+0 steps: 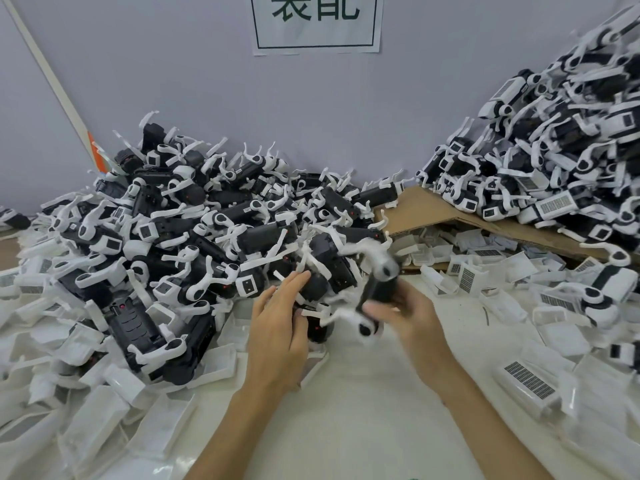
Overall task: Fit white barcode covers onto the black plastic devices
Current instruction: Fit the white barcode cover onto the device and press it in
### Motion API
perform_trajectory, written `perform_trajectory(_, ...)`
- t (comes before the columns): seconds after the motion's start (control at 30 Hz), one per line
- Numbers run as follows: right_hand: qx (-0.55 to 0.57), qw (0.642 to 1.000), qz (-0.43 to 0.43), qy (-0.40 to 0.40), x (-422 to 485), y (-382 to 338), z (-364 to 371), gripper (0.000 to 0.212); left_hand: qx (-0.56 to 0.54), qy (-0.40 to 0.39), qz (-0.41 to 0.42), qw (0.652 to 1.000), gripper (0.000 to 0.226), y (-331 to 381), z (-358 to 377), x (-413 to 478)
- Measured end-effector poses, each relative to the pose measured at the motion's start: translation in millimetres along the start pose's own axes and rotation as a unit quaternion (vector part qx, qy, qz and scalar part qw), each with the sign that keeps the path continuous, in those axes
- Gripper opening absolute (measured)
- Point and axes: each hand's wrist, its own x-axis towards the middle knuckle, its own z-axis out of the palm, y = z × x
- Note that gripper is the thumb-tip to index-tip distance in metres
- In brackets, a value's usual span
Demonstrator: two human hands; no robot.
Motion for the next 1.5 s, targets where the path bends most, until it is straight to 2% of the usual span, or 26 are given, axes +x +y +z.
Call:
perform_trajectory(0.03,0.136,0.99,0.036,-0.029,0.6,-3.1,-4.9,0.031,-0.006,0.011,-0.005,1.0,0.056,-0.6,0.4,-0.4)
perform_trajectory(0.07,0.22,0.974,0.055,-0.028,0.9,-4.7,-8.0,0.027,-0.016,0.022,-0.013,1.0,0.055,-1.3,0.9,-0.9)
perform_trajectory(0.1,0.238,0.97,0.058,-0.004,1.7,-5.8,-8.9,0.019,-0.035,0.03,-0.027,0.999,0.055,-1.2,0.9,-1.2)
perform_trajectory(0.13,0.191,0.979,0.045,0.046,1.6,-7.2,-7.3,0.015,-0.057,0.035,-0.039,0.997,0.055,-0.2,0.0,-1.4)
perform_trajectory(0.2,0.007,0.982,-0.034,0.186,0.7,-5.8,-3.8,0.033,-0.072,0.057,-0.02,0.996,0.048,4.7,-1.8,-1.9)
perform_trajectory(0.23,-0.082,0.964,-0.099,0.232,-0.5,-4.5,-2.3,0.043,-0.067,0.068,0.007,0.995,0.04,7.1,-2.5,-2.2)
perform_trajectory(0.3,-0.233,0.905,-0.238,0.263,-0.9,0.0,-2.8,0.057,-0.094,0.079,0.037,0.992,0.031,13.6,-0.9,-1.9)
perform_trajectory(0.37,-0.302,0.862,-0.305,0.271,0.3,1.0,-5.7,0.062,-0.179,0.07,-0.021,0.981,0.027,26.5,-1.5,0.2)
perform_trajectory(0.43,-0.312,0.856,-0.32,0.259,-1.3,-1.7,-1.8,0.062,-0.29,0.041,-0.107,0.95,0.03,36.9,-4.5,4.9)
perform_trajectory(0.53,-0.337,0.849,-0.343,0.218,-5.8,-2.2,6.4,0.065,-0.35,-0.005,-0.176,0.92,0.042,37.2,-10.6,12.9)
perform_trajectory(0.57,-0.34,0.847,-0.349,0.211,-6.9,-2.9,7.6,0.067,-0.382,-0.029,-0.212,0.899,0.049,35.7,-12.8,16.5)
perform_trajectory(0.63,-0.327,0.844,-0.373,0.206,-8.7,-4.3,7.9,0.068,-0.47,-0.092,-0.27,0.836,0.059,32.7,-17.4,21.8)
perform_trajectory(0.7,-0.302,0.837,-0.41,0.2,-11.3,-6.6,9.9,0.06,-0.535,-0.145,-0.286,0.781,0.059,28.9,-21.0,24.8)
perform_trajectory(0.77,-0.291,0.827,-0.442,0.189,-13.3,-7.5,13.5,0.05,-0.545,-0.195,-0.293,0.761,0.057,29.0,-22.5,24.5)
perform_trajectory(0.83,-0.307,0.814,-0.458,0.183,-15.6,-8.0,19.2,0.049,-0.524,-0.265,-0.313,0.746,0.055,32.5,-19.1,20.8)
perform_trajectory(0.9,-0.323,0.805,-0.469,0.166,-18.0,-7.8,24.7,0.039,-0.53,-0.323,-0.319,0.716,0.055,38.0,-13.4,17.2)
perform_trajectory(0.93,-0.324,0.809,-0.468,0.146,-19.1,-8.4,27.3,0.037,-0.526,-0.328,-0.326,0.714,0.057,40.0,-11.2,15.9)
perform_trajectory(1.07,-0.314,0.837,-0.439,0.089,-18.8,-13.6,29.4,0.044,-0.447,-0.269,-0.363,0.772,0.095,37.1,-10.1,16.8)
perform_trajectory(1.13,-0.292,0.864,-0.402,0.078,-19.9,-17.3,30.2,0.042,-0.471,-0.238,-0.316,0.788,0.084,31.5,-11.8,14.5)
perform_trajectory(1.2,-0.235,0.906,-0.339,0.094,-20.5,-21.8,29.0,0.052,-0.528,-0.216,-0.28,0.772,0.063,30.2,-15.2,13.9)
perform_trajectory(1.23,-0.196,0.927,-0.301,0.107,-20.7,-24.2,27.4,0.051,-0.544,-0.191,-0.277,0.769,0.061,29.3,-17.0,14.3)
perform_trajectory(1.3,-0.12,0.965,-0.218,0.089,-19.3,-29.9,20.4,0.032,-0.551,-0.136,-0.283,0.773,0.069,27.3,-17.0,16.8)
perform_trajectory(1.37,-0.117,0.985,-0.124,0.001,-15.6,-33.5,10.5,0.019,-0.556,-0.103,-0.277,0.777,0.068,27.1,-16.8,18.5)
perform_trajectory(1.4,-0.152,0.983,-0.082,-0.057,-13.4,-33.5,4.6,0.019,-0.558,-0.091,-0.275,0.777,0.063,26.4,-16.9,18.8)
perform_trajectory(1.43,-0.2,0.971,-0.043,-0.122,-12.1,-33.4,-0.6,0.021,-0.558,-0.084,-0.276,0.778,0.057,25.2,-17.3,19.0)
perform_trajectory(1.5,-0.277,0.921,0.03,-0.271,-11.7,-34.7,-6.8,0.014,-0.561,-0.085,-0.276,0.776,0.047,24.5,-19.5,19.5)
